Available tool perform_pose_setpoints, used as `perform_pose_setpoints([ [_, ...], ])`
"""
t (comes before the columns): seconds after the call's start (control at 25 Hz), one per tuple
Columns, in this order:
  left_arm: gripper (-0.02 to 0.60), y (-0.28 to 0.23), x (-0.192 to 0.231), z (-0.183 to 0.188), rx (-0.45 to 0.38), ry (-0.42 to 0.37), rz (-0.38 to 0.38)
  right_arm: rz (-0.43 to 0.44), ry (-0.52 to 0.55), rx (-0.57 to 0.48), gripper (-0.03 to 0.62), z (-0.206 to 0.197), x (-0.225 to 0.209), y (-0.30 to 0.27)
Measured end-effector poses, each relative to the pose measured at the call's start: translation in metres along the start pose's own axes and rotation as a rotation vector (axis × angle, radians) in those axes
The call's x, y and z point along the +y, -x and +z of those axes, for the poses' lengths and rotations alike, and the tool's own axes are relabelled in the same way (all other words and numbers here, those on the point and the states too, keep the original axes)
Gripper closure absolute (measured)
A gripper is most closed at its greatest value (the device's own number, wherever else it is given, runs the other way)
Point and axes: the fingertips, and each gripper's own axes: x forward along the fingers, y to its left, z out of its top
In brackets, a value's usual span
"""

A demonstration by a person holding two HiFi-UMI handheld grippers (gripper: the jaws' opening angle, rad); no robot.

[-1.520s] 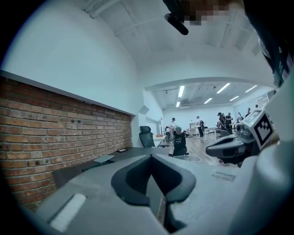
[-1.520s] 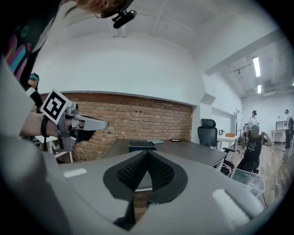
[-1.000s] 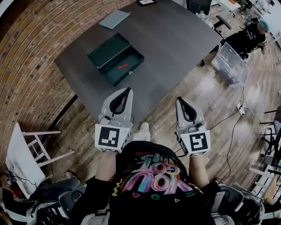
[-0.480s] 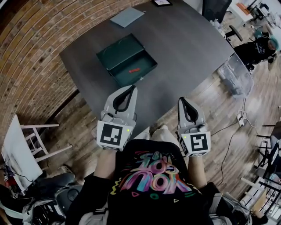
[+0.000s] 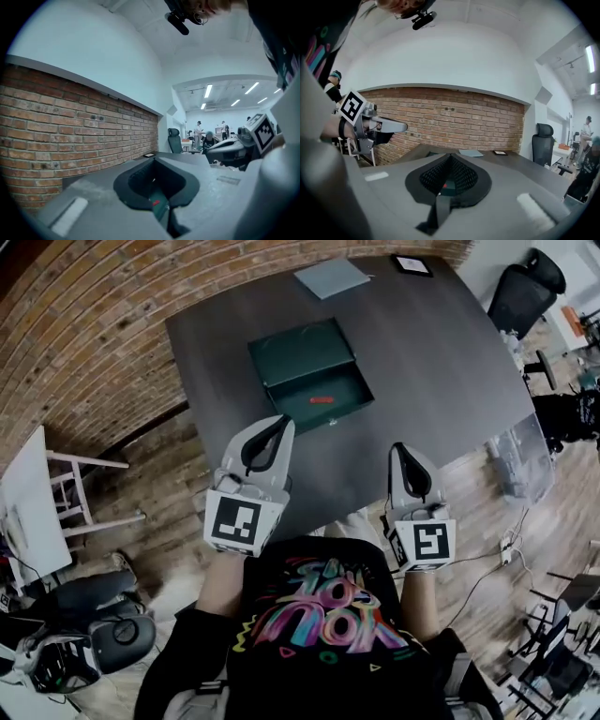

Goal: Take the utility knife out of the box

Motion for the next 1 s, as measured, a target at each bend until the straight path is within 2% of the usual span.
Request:
perform_pose_setpoints([
  [0.16, 0.581, -0.005, 0.02, -0.002, 0.005, 0.033, 0.116, 0.106, 0.005, -0.007, 0.594, 0.001, -0.004, -0.034],
  [0.36, 0.581, -0.019, 0.037, -0.008, 0.032, 0.056, 0.295, 0.285, 0.027, -0.014, 0.594, 0.003, -0.018, -0.085],
  [0.64, 0.581, -0.01, 0.052, -0.011, 0.052, 0.1, 0.512, 0.501, 0.067, -0.027, 0.594, 0.014, -0.012, -0.129],
  [0.8, 0.581, -0.014, 0.051, -0.011, 0.06, 0.104, 0.593, 0.597, 0.095, -0.037, 0.594, 0.018, -0.012, -0.143],
  [1.0, 0.581, -0.027, 0.041, -0.013, 0.084, 0.111, 0.642, 0.663, 0.093, -0.042, 0.594, 0.018, -0.023, -0.154],
])
